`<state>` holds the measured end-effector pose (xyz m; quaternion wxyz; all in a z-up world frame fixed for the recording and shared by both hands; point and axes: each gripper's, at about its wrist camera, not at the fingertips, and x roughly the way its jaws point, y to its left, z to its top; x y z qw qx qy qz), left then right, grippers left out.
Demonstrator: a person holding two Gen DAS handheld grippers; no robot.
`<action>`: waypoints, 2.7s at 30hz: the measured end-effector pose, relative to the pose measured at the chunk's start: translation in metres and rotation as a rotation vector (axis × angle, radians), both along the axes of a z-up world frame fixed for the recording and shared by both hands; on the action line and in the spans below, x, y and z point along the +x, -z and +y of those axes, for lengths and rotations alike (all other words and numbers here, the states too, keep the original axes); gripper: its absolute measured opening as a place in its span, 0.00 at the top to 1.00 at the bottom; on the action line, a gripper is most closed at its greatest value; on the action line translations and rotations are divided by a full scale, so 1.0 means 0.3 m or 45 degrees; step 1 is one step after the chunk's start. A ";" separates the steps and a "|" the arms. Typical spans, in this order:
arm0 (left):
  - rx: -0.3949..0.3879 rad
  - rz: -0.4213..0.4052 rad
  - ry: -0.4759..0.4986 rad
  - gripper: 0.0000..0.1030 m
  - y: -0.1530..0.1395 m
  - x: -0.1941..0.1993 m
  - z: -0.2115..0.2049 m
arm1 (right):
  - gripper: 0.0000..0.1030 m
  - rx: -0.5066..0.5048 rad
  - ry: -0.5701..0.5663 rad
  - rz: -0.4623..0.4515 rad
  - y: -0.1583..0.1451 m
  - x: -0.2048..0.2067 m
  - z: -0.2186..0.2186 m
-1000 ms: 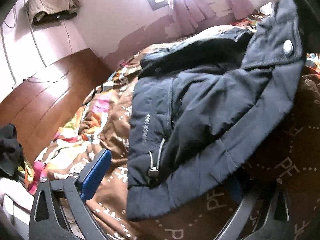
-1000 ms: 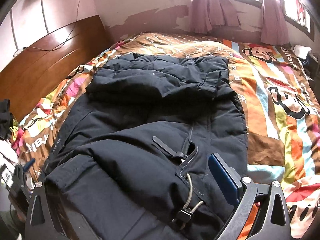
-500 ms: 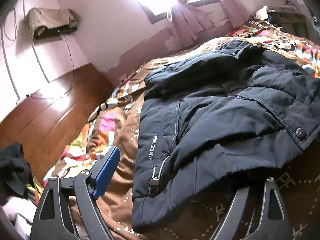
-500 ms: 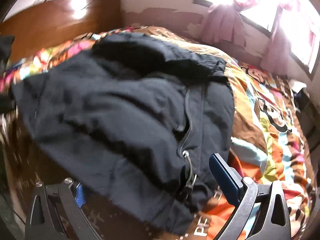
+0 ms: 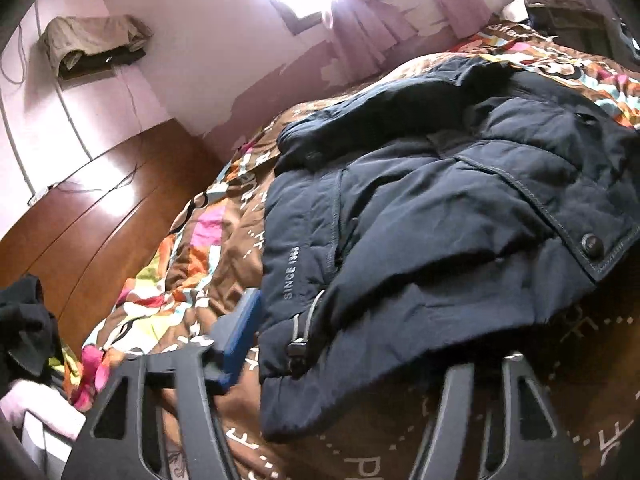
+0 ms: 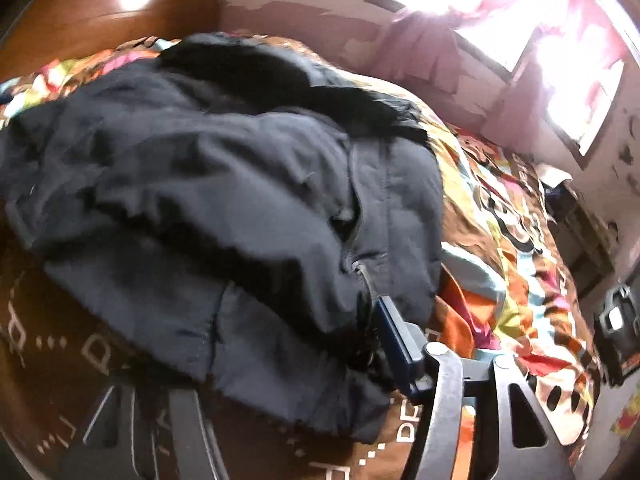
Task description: Fold large clothes
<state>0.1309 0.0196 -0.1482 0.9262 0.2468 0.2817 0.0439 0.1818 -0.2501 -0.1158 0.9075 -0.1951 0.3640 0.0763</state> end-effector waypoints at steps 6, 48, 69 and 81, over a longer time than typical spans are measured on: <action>-0.017 -0.048 0.039 0.82 -0.050 0.009 -0.035 | 0.65 0.129 0.031 -0.031 -0.064 0.014 0.001; -0.279 -0.323 0.154 0.94 -0.671 -0.482 0.035 | 0.93 0.400 -0.104 -0.650 -0.670 -0.533 0.008; -0.259 -0.205 0.146 0.94 -0.631 0.042 0.034 | 0.92 0.402 -0.054 -0.520 -0.630 -0.036 0.038; -0.235 -0.096 0.124 0.94 -0.512 0.545 0.102 | 0.93 0.421 -0.022 -0.347 -0.537 0.491 0.091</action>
